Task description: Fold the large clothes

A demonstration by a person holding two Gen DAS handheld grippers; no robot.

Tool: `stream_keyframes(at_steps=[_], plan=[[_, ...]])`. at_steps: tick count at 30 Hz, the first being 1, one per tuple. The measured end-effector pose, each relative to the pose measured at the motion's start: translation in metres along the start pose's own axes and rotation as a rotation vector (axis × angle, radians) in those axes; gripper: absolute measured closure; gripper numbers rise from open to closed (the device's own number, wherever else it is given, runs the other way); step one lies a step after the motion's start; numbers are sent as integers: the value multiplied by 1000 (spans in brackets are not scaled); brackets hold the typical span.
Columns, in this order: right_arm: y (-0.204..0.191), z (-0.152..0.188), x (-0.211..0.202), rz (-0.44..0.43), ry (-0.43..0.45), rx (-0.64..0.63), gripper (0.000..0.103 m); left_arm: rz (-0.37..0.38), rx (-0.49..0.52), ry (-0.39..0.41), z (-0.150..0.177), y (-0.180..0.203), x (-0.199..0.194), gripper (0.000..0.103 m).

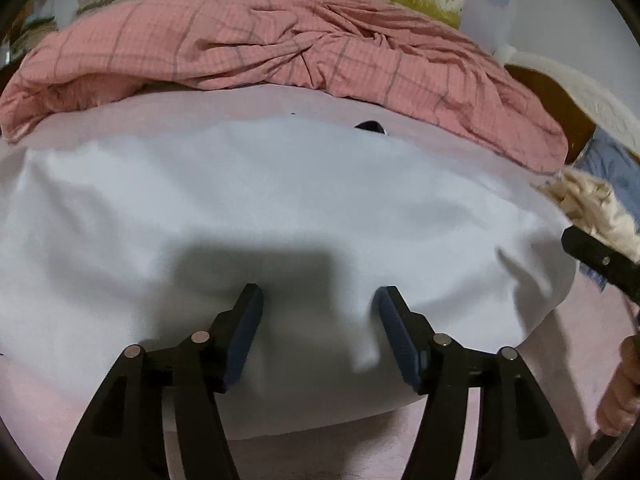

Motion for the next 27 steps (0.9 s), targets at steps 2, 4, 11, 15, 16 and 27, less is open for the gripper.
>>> stream_keyframes(at_steps=[2,4,11,15,16,27], plan=[[-13,0,-2,-14,-2,-20,60,2,3,9,-1,3,-3,43],[-22,0,-5,-48,2,-9,56,23,-14,24,-6,0,-11,45],[-50,-5,14,-31,-63,-21,52,-65,-27,195,-51,-30,-69,48],[-65,-16,35,3,-110,-63,52,-106,-64,136,-54,-56,-52,48],[-68,-17,45,5,-141,-71,52,-126,-66,117,-52,-62,-45,50],[-39,2,47,166,-127,-90,51,-264,-129,218,-84,-141,-114,25]])
Point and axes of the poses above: each gripper's, at about its wrist camera, not at the fingertips, and x roughly the way its jaws point, y to its right, z to its underside, the point moved 8 cm from there along x, roughly the way its jaws point, and after that the axes turned 11 degrees about -x, right-handed, at the moved point
